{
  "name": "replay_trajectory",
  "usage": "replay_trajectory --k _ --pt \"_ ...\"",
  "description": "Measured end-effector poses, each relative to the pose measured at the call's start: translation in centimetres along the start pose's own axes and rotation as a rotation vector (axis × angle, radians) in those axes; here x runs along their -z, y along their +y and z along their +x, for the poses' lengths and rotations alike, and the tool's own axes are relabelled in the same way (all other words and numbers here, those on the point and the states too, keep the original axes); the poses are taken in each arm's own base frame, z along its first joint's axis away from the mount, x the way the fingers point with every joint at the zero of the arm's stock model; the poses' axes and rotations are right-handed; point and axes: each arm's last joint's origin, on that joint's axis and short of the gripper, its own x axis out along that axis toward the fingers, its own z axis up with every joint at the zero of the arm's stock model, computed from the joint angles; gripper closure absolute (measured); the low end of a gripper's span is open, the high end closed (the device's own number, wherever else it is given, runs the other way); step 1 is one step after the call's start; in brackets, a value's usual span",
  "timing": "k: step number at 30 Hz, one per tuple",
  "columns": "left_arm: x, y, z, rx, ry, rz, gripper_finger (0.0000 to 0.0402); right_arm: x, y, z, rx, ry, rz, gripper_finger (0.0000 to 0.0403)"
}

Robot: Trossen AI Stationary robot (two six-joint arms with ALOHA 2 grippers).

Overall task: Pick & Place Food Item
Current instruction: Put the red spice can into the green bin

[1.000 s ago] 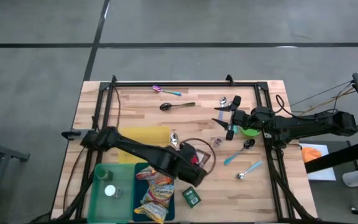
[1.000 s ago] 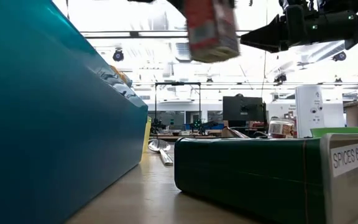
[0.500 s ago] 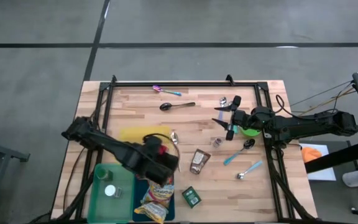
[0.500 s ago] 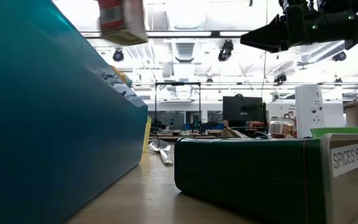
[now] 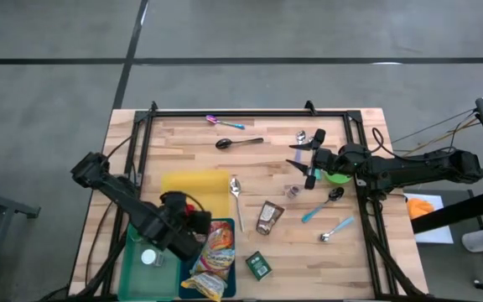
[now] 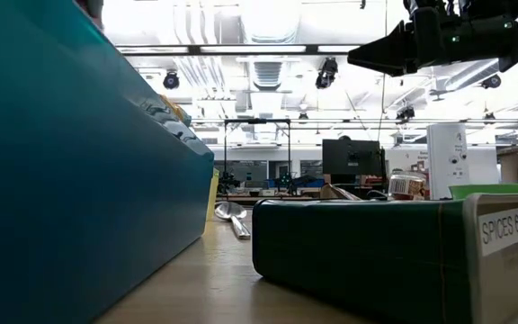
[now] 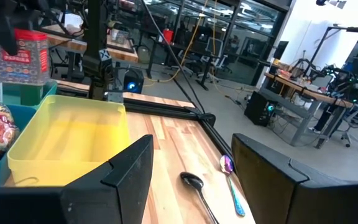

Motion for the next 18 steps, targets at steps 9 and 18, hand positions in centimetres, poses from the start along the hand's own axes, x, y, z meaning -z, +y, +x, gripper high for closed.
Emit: replay_trajectory --k 9,18 --pt "1.9 1.9 0.2 -0.061 0.049 -0.074 0.0184 0.0 0.0 0.0 0.0 0.0 0.0 0.0188" --pt "3.1 4.3 0.9 -0.144 0.058 -0.169 0.0184 0.0 0.0 0.0 0.0 0.0 0.0 0.0188"
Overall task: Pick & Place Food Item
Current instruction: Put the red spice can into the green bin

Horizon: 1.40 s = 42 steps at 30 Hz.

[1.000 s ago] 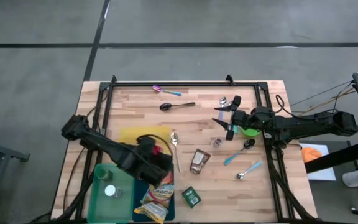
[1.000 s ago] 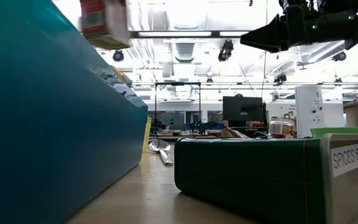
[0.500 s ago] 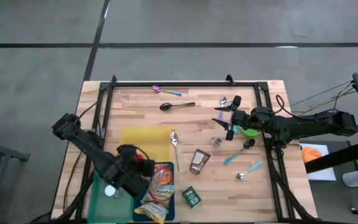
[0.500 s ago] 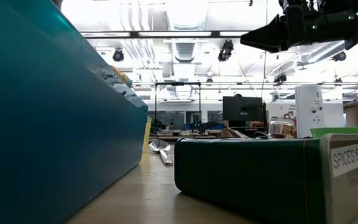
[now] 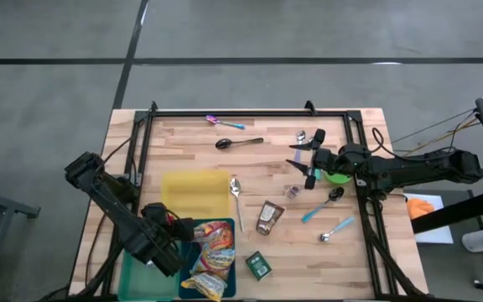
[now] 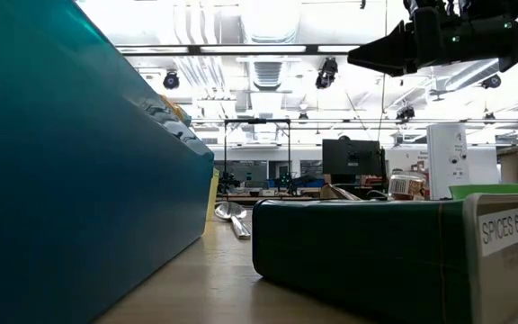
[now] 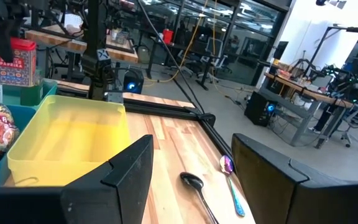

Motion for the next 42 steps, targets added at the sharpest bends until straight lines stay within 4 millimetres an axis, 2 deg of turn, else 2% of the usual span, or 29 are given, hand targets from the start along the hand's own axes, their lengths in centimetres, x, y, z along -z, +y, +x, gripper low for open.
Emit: replay_trajectory --k 12,28,39,42 --pt "1.1 1.5 1.7 -0.014 -0.032 -0.003 0.0184 0.0 0.0 0.0 0.0 0.0 0.0 0.0188" --pt "2.3 2.4 5.5 -0.018 -0.012 0.023 0.0184 0.0 0.0 0.0 0.0 0.0 0.0 0.0188" --pt "2.9 2.9 9.3 0.005 0.029 0.017 0.0184 0.0 0.0 0.0 0.0 0.0 0.0 0.0188" --pt "2.8 3.1 9.8 0.013 0.04 0.018 0.0184 0.0 0.0 0.0 0.0 0.0 0.0 0.0188"
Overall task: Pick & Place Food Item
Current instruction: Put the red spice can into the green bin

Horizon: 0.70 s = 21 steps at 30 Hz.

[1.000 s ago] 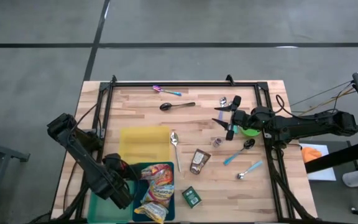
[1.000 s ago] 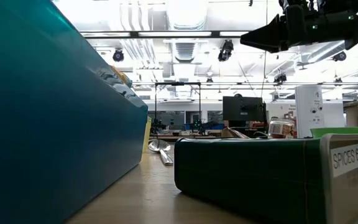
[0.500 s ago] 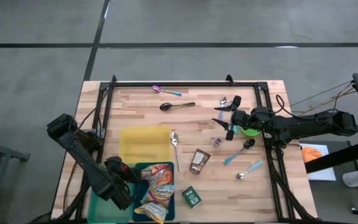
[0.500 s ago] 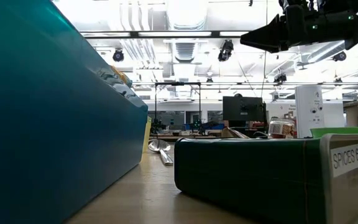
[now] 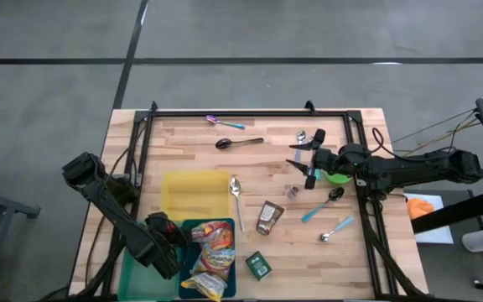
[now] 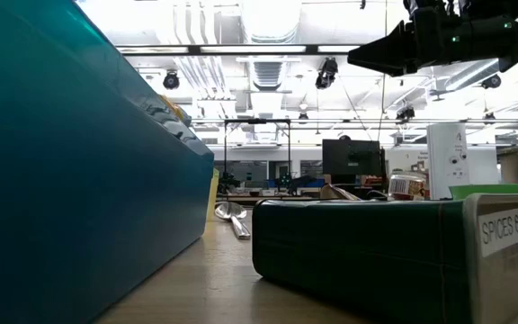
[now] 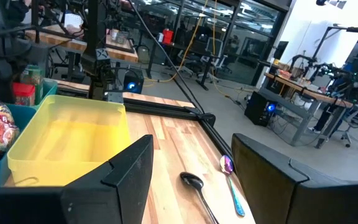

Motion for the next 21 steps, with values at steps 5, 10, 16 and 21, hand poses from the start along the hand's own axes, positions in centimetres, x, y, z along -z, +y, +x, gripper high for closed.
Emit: replay_trajectory --k 5,10,16,21 --pt "-0.09 0.12 0.26 0.007 0.012 -0.002 0.0184 0.0 0.0 0.0 0.0 0.0 0.0 0.0188" --pt "-0.12 0.18 0.22 -0.001 0.021 -0.003 0.0183 0.0 -0.01 0.0 0.0 0.0 0.0 0.0188" --pt "-0.12 0.17 0.22 0.0 0.022 -0.003 0.0165 0.0 0.0 0.0 0.0 0.0 0.0 0.0188" --pt "-0.12 0.18 0.22 -0.001 0.022 -0.003 0.012 -0.01 -0.01 0.0 0.001 0.0 0.0 0.0188"
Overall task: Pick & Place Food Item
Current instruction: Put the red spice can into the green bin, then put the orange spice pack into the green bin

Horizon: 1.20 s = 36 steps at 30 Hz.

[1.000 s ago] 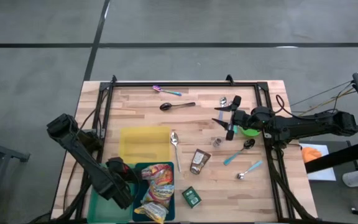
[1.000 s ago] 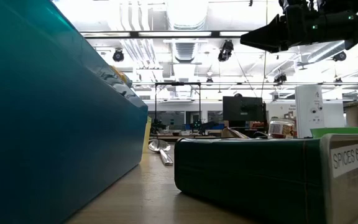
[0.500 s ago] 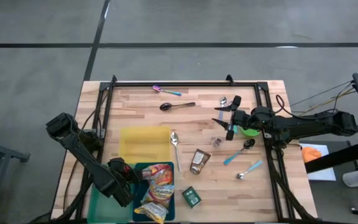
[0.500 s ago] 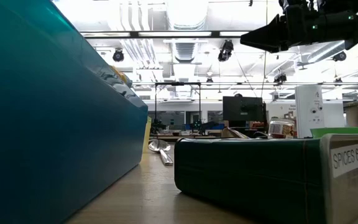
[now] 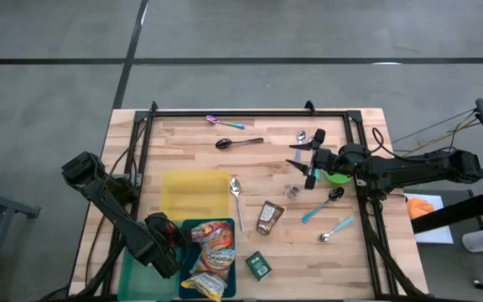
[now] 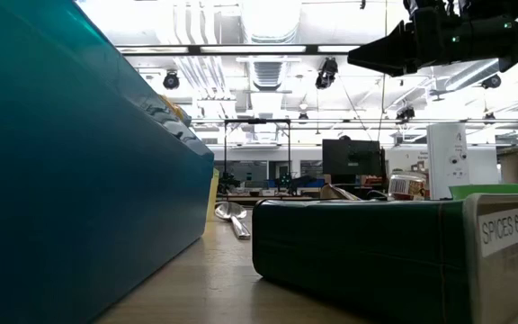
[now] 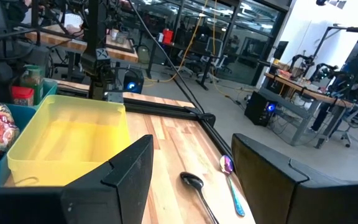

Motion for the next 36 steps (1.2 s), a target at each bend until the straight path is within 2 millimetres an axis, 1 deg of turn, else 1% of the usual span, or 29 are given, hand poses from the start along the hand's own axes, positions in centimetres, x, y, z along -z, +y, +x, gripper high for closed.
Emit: replay_trajectory --k 3,6,19,23,32,36 --pt "0.0 0.0 0.0 -0.003 0.002 0.0 0.0099 0.0 0.0 0.0 0.0 0.0 0.0 0.0188" --pt "0.0 0.0 -0.1 -0.003 0.008 -0.001 0.0088 0.0 0.0 0.0 0.0 0.0 0.0 0.0188" --pt "-1.4 0.4 -2.7 0.066 0.099 -0.021 0.0086 0.0 0.0 0.0 0.0 0.001 0.0 0.0188" --pt "-2.2 0.6 -3.8 0.098 0.141 -0.032 0.0086 0.0 0.0 0.0 0.0 0.0 0.0 0.0188" --pt "-4.4 1.3 -6.5 0.216 0.22 -0.064 0.0086 0.0 0.0 0.0 0.0 0.0 0.0 0.0188" --pt "-5.1 1.3 -7.3 0.338 0.195 -0.084 0.0086 0.0 0.0 0.0 -0.001 0.0 0.0 0.0188"
